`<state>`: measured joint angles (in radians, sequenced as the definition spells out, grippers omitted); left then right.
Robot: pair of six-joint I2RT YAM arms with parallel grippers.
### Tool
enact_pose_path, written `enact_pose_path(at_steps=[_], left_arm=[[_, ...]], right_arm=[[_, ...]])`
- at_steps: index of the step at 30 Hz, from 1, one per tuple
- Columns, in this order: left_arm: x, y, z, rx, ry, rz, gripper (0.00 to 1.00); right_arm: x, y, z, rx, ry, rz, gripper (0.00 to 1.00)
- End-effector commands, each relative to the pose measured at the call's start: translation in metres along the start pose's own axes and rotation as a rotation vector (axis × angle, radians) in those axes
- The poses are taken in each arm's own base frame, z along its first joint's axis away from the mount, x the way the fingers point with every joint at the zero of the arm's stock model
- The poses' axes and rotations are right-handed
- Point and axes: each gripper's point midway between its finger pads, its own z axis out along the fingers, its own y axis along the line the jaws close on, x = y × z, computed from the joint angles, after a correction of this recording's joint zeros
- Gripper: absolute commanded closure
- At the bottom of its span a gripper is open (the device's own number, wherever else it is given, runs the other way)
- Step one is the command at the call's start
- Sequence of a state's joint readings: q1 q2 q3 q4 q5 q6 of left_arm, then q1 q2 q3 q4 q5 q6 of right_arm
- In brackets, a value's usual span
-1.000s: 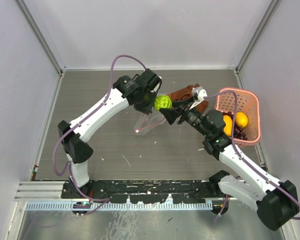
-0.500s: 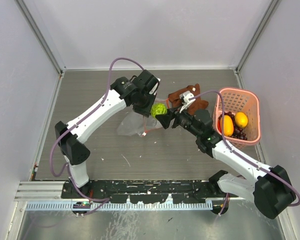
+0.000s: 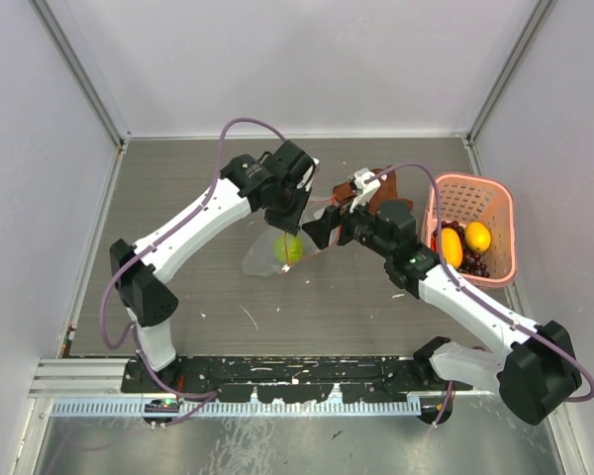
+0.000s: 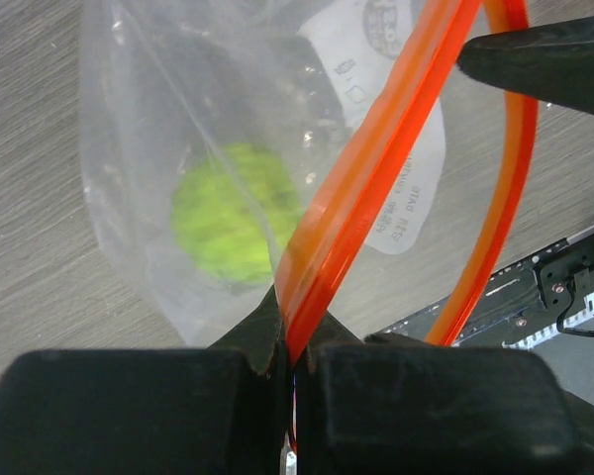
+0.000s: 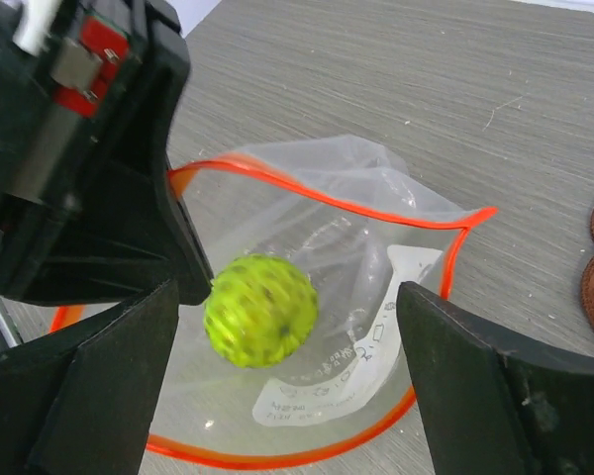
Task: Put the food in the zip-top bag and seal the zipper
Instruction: Place the fake fruit in the zipper food storage bag, then pick up the fake fruit from the bin.
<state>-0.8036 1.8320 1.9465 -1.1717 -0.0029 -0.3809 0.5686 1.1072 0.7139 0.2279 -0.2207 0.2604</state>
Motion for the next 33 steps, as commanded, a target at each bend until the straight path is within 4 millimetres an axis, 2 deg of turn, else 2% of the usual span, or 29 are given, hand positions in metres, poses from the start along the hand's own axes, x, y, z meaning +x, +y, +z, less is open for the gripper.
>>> enact_pose_path(at_steps=[1, 8, 11, 14, 22, 26, 33], left_arm=[[-0.013, 0.006, -0.023, 0.009, -0.090, -0.001, 1.00], [-0.012, 0.027, -0.032, -0.062, -0.124, 0.010, 1.00], [-0.011, 0.036, -0.033, -0.095, -0.134, 0.024, 1.00], [-0.009, 0.045, -0.035, -0.128, -0.141, 0.037, 1.00], [-0.006, 0.053, -0.026, -0.161, -0.152, 0.049, 1.00], [-0.005, 0.055, -0.021, -0.167, -0.140, 0.052, 1.00], [0.007, 0.055, -0.013, -0.162, -0.095, 0.058, 1.00]], right_arm=[[-0.036, 0.015, -0.010, -0.016, -0.043, -0.008, 0.05], [-0.048, 0.010, -0.028, 0.071, 0.010, 0.014, 0.02], [-0.047, 0.006, -0.037, 0.120, 0.053, 0.022, 0.01], [-0.048, -0.006, -0.048, 0.213, 0.092, 0.027, 0.00], [-0.051, -0.055, -0.089, 0.547, 0.260, 0.004, 0.00], [-0.058, -0.100, -0.117, 0.765, 0.291, 0.028, 0.00], [-0.060, -0.162, -0.167, 0.999, 0.317, 0.135, 0.02]])
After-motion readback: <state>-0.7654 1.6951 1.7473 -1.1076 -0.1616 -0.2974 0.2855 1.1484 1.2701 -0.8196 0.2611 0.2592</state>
